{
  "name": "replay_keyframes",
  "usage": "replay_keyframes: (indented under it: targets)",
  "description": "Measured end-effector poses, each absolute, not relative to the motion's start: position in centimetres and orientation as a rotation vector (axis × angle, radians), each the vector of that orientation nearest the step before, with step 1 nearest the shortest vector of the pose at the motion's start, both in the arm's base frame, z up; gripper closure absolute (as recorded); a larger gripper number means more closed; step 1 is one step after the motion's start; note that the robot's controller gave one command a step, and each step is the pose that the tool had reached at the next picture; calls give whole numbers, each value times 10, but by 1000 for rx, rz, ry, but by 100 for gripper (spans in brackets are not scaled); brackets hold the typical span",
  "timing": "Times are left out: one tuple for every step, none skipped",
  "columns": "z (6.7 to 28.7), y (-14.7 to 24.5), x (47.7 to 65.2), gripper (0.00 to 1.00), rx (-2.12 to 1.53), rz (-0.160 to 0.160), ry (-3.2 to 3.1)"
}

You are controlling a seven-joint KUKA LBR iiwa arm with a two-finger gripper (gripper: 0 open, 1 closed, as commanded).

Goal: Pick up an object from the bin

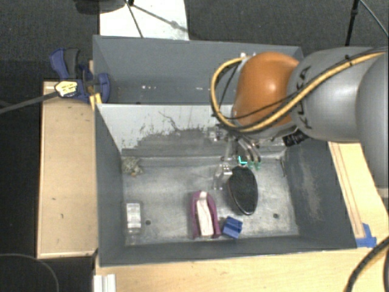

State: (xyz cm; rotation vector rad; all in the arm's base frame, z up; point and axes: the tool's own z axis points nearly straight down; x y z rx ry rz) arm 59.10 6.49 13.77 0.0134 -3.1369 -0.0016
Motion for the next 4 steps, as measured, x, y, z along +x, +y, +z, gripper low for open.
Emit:
replay_keyframes:
  targets:
    - [69,13,531,0,119,1,-3138]
    - [139,7,500,0,-222,-1,-3140]
    - [72,-15,529,0,-352,-3,-3140]
    - [77,-14,530,100,-351,-4,-3145]
